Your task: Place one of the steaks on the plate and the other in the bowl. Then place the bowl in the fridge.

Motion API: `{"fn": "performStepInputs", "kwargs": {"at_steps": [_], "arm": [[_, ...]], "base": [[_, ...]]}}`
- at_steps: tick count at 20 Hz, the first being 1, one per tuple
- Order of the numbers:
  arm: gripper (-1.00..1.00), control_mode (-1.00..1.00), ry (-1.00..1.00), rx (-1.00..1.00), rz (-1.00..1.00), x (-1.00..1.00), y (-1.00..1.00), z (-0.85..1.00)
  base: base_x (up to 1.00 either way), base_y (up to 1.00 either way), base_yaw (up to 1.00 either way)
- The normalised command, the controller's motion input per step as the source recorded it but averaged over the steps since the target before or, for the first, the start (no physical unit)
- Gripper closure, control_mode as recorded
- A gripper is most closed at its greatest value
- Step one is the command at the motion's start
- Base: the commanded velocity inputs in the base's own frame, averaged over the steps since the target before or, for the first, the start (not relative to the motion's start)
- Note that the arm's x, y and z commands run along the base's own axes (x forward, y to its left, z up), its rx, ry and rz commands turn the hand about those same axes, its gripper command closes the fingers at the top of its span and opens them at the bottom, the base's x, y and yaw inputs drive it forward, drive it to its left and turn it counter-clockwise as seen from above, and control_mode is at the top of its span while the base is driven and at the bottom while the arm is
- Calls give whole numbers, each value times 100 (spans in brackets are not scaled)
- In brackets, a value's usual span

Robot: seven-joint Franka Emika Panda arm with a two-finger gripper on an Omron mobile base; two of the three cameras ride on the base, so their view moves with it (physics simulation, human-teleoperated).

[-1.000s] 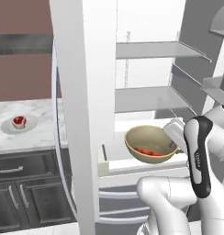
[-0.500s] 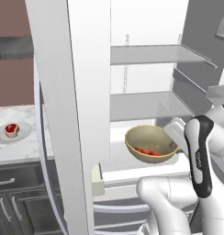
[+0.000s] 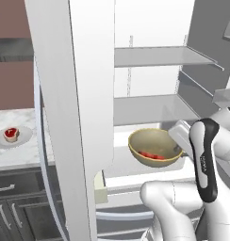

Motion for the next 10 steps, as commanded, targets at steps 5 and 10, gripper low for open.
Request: {"fn": "performStepInputs", "kwargs": {"at_steps": [5, 10], "arm": [[100, -100, -4, 0, 0, 5, 1, 0], [100, -100, -17, 0, -13, 27, 52, 25]], "base": [[0, 0, 0], [0, 0, 0]]}}
